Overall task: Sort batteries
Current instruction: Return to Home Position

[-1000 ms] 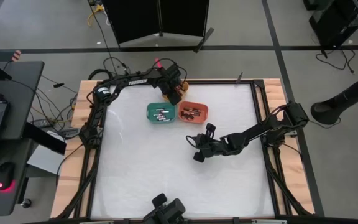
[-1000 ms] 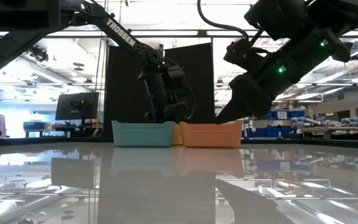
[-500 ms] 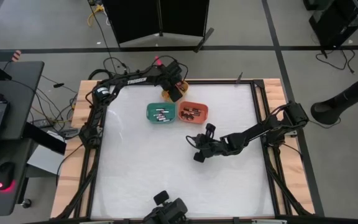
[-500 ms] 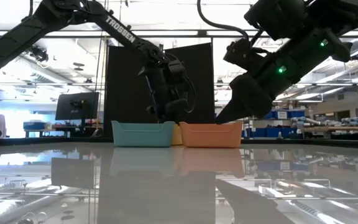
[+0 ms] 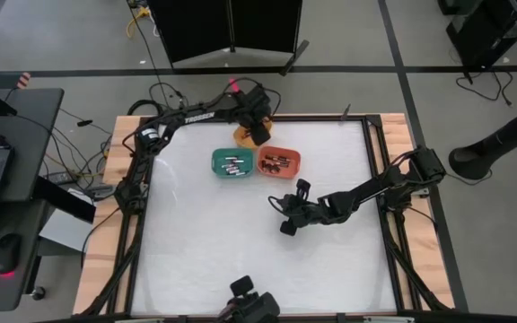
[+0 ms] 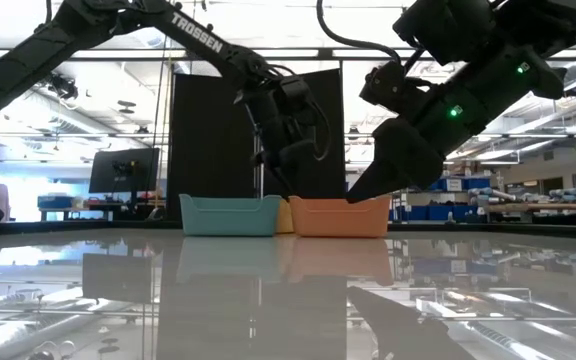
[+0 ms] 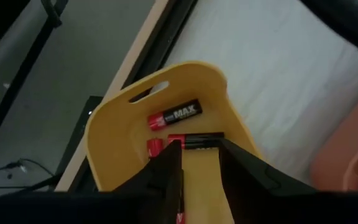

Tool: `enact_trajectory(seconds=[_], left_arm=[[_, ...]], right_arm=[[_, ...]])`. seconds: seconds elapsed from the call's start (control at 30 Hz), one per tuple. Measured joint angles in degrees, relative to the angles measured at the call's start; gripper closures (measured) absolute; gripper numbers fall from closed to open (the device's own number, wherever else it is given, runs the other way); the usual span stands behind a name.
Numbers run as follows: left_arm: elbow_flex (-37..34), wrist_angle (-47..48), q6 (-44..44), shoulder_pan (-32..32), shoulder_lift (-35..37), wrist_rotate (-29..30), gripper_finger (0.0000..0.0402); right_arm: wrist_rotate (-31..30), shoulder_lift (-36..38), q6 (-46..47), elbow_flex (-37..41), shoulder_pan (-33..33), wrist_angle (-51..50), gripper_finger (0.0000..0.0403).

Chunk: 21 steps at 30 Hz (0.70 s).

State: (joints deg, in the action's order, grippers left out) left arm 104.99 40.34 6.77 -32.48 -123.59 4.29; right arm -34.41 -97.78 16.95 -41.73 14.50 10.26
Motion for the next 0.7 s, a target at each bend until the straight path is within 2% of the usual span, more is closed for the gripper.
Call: enact_trajectory(seconds=[0.47, 0.57, 0.7], left_arm=[[0.0, 4.59, 2.6, 0.02, 1.6, 3.33, 0.0198], [-1.97, 4.4, 3.6, -0.01, 3.02, 3.82, 0.0191], [-7.97, -1.38, 3.82, -0.01, 6.44, 4.53, 0.0191]], right_arm=[[0.04, 0.0, 0.02, -0.02, 0.0, -0.45, 0.0393], [0.04, 0.0, -0.58, -0.03, -0.02, -1.53, 0.0393], [0.02, 0.0, -2.03, -0.03, -1.05, -2.72, 0.0395]])
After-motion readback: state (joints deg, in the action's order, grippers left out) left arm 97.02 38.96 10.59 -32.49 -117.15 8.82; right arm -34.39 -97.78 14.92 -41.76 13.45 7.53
